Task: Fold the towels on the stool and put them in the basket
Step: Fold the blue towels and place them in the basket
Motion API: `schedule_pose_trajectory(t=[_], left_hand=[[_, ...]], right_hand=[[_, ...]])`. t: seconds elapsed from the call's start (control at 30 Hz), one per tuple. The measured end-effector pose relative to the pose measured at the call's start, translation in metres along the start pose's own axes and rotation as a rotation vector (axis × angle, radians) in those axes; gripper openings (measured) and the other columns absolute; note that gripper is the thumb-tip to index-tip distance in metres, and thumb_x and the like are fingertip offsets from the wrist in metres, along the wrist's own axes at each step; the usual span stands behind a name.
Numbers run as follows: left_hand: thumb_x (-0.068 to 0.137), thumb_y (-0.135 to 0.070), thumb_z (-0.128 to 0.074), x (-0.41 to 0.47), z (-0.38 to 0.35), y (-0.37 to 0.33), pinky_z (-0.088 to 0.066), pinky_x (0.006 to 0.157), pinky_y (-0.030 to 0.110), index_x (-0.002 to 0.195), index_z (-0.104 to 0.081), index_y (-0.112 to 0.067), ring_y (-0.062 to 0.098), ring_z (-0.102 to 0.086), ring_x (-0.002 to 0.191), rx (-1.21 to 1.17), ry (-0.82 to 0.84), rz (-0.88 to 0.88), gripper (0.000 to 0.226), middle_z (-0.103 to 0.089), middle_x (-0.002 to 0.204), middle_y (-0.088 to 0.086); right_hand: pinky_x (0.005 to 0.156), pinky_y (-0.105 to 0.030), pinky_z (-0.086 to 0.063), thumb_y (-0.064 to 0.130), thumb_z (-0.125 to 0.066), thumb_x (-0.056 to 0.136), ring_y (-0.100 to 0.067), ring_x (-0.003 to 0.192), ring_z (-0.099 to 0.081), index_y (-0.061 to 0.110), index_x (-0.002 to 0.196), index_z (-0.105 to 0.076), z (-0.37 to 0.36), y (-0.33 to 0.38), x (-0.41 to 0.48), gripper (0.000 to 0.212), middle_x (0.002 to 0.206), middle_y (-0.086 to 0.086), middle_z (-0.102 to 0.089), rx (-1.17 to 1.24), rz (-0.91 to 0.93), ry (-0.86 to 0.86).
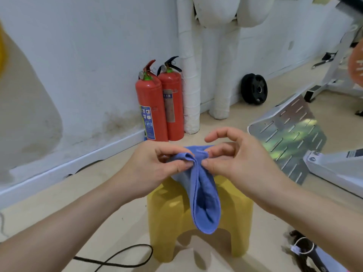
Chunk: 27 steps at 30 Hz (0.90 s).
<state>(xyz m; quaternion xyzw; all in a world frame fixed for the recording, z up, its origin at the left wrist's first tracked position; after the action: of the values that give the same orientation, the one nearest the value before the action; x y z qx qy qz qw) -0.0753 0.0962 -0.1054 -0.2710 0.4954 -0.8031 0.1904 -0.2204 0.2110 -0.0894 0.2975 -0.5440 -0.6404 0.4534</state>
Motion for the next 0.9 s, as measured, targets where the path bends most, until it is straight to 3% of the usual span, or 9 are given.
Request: schedule_pose_trajectory(t=[0.1,0.23,0.3,0.47,0.6,0.7,0.8,0.9], left_hand=[[0.078,-0.025,-0.067,0.002,0.002,0.002,-0.051,0.08,0.031,0.083,-0.076,-0.025,0.014,-0.065,0.085,0.164,-0.008,-0.054,0.01,-0.071,0.087,0.0],[0.07,-0.026,-0.073,0.004,0.006,-0.003,-0.041,0.07,0.01,0.079,-0.074,-0.03,0.004,-0.061,0.077,0.31,-0.051,-0.136,0.01,-0.07,0.08,-0.012],[0.067,-0.026,-0.075,0.004,0.007,-0.007,-0.039,0.068,0.007,0.076,-0.073,-0.033,0.001,-0.06,0.073,0.333,-0.05,-0.161,0.011,-0.07,0.077,-0.013],[0.076,-0.02,-0.07,0.006,0.008,-0.012,-0.047,0.073,0.017,0.085,-0.077,-0.02,0.011,-0.063,0.081,0.394,-0.007,-0.268,0.011,-0.068,0.083,-0.007],[0.069,-0.013,-0.081,0.006,0.005,-0.013,-0.048,0.066,0.014,0.077,-0.072,-0.027,0.004,-0.064,0.07,0.329,-0.11,-0.256,0.018,-0.07,0.076,-0.008],[0.067,-0.007,-0.083,0.005,0.004,-0.014,-0.05,0.067,0.013,0.085,-0.071,-0.026,0.004,-0.065,0.07,0.312,-0.116,-0.239,0.028,-0.07,0.079,-0.007],[0.071,-0.011,-0.081,0.005,0.004,-0.015,-0.052,0.07,0.021,0.101,-0.074,-0.023,0.01,-0.065,0.072,0.352,-0.072,-0.253,0.033,-0.071,0.078,-0.004],[0.071,-0.018,-0.075,0.005,0.003,-0.017,-0.049,0.069,0.019,0.101,-0.073,-0.026,0.009,-0.063,0.073,0.406,-0.037,-0.31,0.031,-0.071,0.082,-0.003]], right_hand=[[0.078,-0.051,-0.057,-0.006,-0.071,0.075,-0.026,0.068,-0.067,0.017,0.094,-0.06,-0.003,-0.004,0.0,0.032,0.081,-0.017,-0.07,0.01,0.003,-0.008],[0.075,-0.043,-0.059,-0.006,-0.071,0.075,-0.021,0.068,-0.07,0.016,0.091,-0.061,-0.004,-0.004,0.0,0.029,0.079,-0.012,-0.072,0.018,0.015,-0.032],[0.075,-0.039,-0.06,-0.005,-0.072,0.076,-0.021,0.069,-0.071,0.015,0.09,-0.062,-0.003,-0.004,0.001,0.027,0.078,-0.01,-0.073,0.026,0.021,-0.052],[0.073,-0.032,-0.059,-0.002,-0.075,0.075,-0.016,0.068,-0.072,0.017,0.088,-0.064,-0.005,-0.003,0.0,0.025,0.074,-0.004,-0.073,0.039,0.039,-0.081],[0.073,-0.034,-0.06,-0.004,-0.073,0.077,-0.014,0.07,-0.072,0.02,0.085,-0.064,-0.008,-0.001,-0.002,0.026,0.077,-0.002,-0.074,0.012,0.081,-0.058],[0.073,-0.037,-0.06,-0.003,-0.072,0.077,-0.012,0.07,-0.072,0.024,0.084,-0.064,-0.009,-0.001,-0.004,0.029,0.077,0.002,-0.074,-0.058,0.131,-0.049],[0.07,-0.031,-0.059,-0.002,-0.072,0.076,-0.009,0.064,-0.07,0.026,0.081,-0.055,-0.008,-0.001,-0.005,0.033,0.076,0.004,-0.073,-0.116,0.186,-0.057],[0.065,-0.022,-0.056,0.002,-0.075,0.075,-0.006,0.061,-0.066,0.029,0.078,-0.042,-0.007,0.001,-0.005,0.042,0.077,0.007,-0.07,-0.176,0.234,-0.07]])
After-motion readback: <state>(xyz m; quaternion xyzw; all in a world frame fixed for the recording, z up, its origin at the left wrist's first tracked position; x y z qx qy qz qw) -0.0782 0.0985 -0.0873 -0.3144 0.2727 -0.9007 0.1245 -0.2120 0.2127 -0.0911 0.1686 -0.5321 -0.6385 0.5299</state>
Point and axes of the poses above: each hand's wrist, its own x-axis towards the middle knuckle, its own z-axis out of the back of the hand, y = z × x, the point moved 1 cm from there along x, towards the middle knuckle
